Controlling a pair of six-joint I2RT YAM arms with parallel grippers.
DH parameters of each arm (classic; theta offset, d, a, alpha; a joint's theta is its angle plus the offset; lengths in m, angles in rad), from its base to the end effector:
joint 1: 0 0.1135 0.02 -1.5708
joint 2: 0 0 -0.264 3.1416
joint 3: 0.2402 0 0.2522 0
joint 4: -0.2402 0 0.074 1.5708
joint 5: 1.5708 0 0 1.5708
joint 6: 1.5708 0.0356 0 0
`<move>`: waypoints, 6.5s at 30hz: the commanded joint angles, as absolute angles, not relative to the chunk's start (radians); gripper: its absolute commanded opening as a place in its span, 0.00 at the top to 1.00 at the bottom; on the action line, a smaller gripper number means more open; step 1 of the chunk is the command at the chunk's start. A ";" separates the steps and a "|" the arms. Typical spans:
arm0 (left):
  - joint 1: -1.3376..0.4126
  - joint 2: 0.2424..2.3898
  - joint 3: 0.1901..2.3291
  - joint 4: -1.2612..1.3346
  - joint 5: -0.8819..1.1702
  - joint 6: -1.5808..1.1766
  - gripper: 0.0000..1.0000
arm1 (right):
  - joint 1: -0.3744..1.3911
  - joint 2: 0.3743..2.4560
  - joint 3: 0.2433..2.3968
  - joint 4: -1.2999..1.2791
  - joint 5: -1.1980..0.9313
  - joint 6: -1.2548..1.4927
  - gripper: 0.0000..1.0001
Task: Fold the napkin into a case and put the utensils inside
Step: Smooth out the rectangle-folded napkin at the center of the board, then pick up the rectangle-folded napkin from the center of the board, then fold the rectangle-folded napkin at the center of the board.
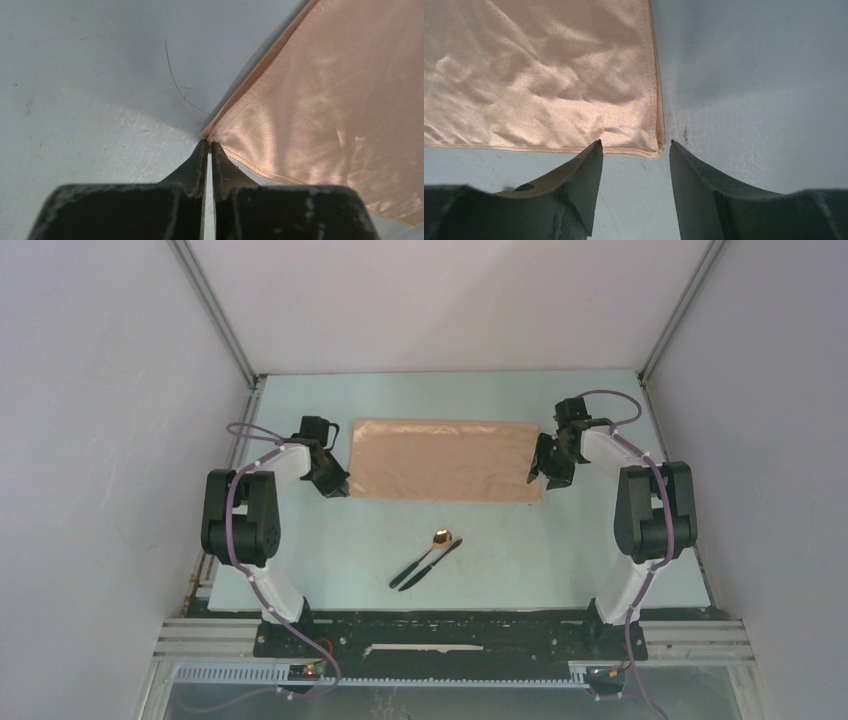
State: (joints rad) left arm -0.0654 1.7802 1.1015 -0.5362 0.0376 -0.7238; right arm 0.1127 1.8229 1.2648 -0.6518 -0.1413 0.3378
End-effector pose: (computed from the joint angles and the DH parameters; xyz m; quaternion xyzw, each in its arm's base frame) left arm 0.3406 -0.0236 0.1619 -0.3150 0.9323 -0.0851 0.1563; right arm 0.3611 0.0459 0.1881 0.0976 0.9765 0.1077 0.1590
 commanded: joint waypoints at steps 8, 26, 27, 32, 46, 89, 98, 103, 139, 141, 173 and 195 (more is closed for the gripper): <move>-0.051 1.777 1.136 -0.515 0.060 -0.712 0.91 | 0.126 1.830 1.268 -0.630 -0.150 0.324 0.40; -0.031 1.782 1.154 -0.498 0.086 -0.715 0.91 | 0.138 1.840 1.267 -0.626 -0.155 0.321 0.40; -0.030 1.782 1.156 -0.497 0.085 -0.715 0.91 | 0.140 1.842 1.267 -0.624 -0.156 0.322 0.40; -0.029 1.779 1.141 -0.502 0.076 -0.712 0.90 | 0.141 1.843 1.267 -0.626 -0.156 0.320 0.41; -0.029 1.681 1.119 -0.578 0.012 -0.690 0.65 | 0.104 1.801 1.273 -0.607 -0.120 0.317 0.21; 0.040 1.348 1.047 -0.588 0.281 -0.531 0.44 | 0.194 2.215 1.708 -0.820 0.012 0.242 0.69; 0.043 1.386 1.045 -0.585 0.276 -0.533 0.43 | 0.180 2.156 1.639 -0.722 -0.081 0.176 1.00; 0.043 1.417 1.046 -0.585 0.282 -0.540 0.43 | 0.127 2.064 1.571 -0.669 -0.231 0.193 1.00; 0.117 1.288 1.039 -0.566 0.332 -0.543 0.43 | 0.587 2.461 2.414 -0.874 -0.259 0.428 1.00; 0.125 1.283 1.034 -0.559 0.341 -0.546 0.43 | 0.602 2.466 2.402 -0.831 -0.285 0.436 1.00; 0.166 1.274 1.013 -0.537 0.374 -0.559 0.43 | 0.663 2.709 2.533 -0.405 -0.574 0.707 1.00; 0.174 1.276 1.008 -0.530 0.378 -0.564 0.42 | 0.673 2.837 2.647 -0.308 -0.584 0.782 0.67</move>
State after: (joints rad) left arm 0.1596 1.3029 1.0100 -0.5549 0.3542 -0.5583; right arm 0.6540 2.8162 2.5668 -0.3592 -0.5629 0.7658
